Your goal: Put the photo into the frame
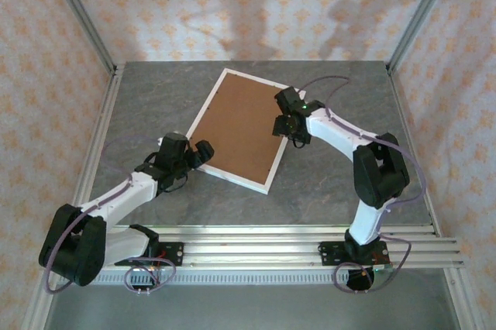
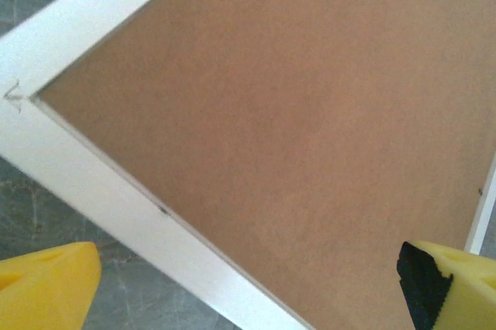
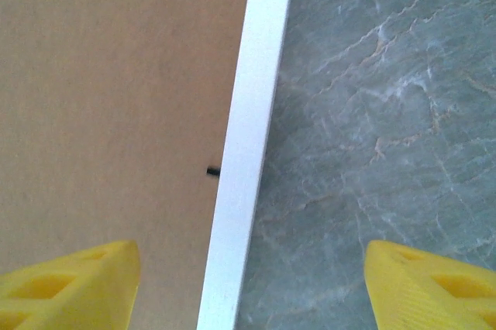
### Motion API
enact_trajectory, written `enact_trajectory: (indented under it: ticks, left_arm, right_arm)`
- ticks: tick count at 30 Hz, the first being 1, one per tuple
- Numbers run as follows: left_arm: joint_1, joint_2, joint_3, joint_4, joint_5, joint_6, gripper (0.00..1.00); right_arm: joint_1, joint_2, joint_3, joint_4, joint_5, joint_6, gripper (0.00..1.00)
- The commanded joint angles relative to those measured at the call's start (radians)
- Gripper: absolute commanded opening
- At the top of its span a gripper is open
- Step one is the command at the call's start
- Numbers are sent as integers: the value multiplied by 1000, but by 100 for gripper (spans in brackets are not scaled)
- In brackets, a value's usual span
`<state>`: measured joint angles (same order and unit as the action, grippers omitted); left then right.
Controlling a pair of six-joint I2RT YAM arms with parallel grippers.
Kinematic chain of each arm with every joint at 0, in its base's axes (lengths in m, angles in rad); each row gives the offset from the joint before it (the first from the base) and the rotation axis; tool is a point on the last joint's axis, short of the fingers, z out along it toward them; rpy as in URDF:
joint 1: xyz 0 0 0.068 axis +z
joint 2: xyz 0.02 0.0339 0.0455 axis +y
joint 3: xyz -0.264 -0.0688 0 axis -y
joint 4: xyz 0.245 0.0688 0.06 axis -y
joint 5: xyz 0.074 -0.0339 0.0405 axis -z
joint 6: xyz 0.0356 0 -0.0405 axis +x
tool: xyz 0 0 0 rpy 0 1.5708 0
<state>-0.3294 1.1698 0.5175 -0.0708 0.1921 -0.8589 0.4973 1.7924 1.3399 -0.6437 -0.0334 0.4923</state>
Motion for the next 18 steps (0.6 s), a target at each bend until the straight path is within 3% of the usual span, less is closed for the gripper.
enact_trajectory:
  ticks: [1, 6, 13, 18]
  left_arm:
    - [-21, -17, -36, 28, -78, -51, 100]
    - [-25, 26, -44, 76, -70, -51, 100]
    - [-40, 150, -50, 221, -49, -89, 100]
    - [-43, 264, -23, 324, -45, -75, 100]
  right_arm:
    - [-6, 54, 15, 83, 3, 88, 74]
    - [-55, 143, 58, 143, -7, 150, 65]
    - [-95, 214, 74, 213, -38, 227, 38]
    - [-95, 183, -10, 256, -41, 278, 22]
